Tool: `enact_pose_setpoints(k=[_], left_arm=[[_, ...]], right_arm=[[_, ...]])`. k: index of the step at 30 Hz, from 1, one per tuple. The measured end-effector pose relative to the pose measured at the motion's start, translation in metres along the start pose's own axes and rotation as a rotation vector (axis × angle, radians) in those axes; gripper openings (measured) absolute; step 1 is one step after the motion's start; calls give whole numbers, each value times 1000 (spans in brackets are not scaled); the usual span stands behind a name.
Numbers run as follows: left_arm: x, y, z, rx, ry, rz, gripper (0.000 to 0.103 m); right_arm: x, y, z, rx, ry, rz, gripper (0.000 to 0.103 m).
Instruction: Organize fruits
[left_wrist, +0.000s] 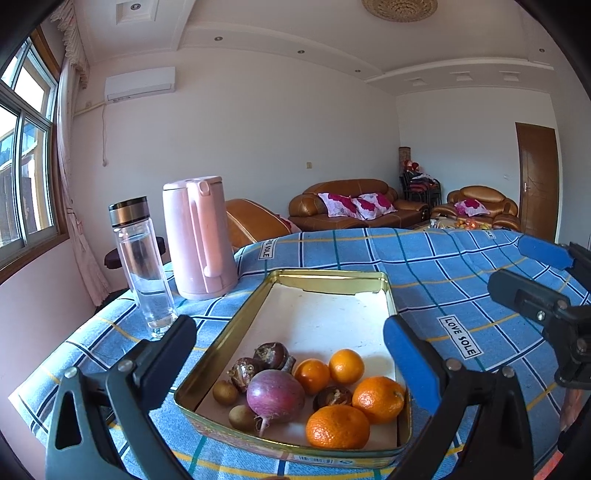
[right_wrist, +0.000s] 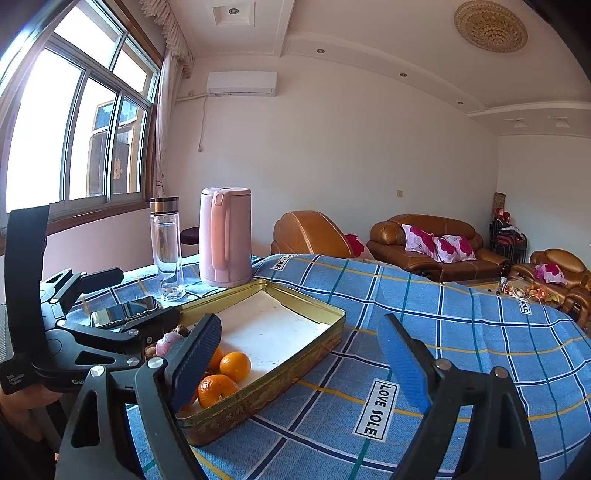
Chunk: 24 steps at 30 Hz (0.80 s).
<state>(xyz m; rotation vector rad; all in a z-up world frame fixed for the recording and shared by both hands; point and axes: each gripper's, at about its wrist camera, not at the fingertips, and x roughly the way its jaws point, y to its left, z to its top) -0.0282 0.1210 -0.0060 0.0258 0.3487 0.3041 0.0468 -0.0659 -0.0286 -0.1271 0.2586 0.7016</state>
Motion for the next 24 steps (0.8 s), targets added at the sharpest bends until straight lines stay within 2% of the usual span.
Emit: enact_pose_setpoints(k=[7,12,24], left_arm=[[1,-3,2,5,7,44,103],[1,0,2,-13,2,42,103],[-1,-5,1,17,-10,27,103]], right_arm=[[-1,-3,-3,1,2,-13,88],[-1,-5,-4,8,1,-16,88],[0,-9,-7,13,8,-18,88]])
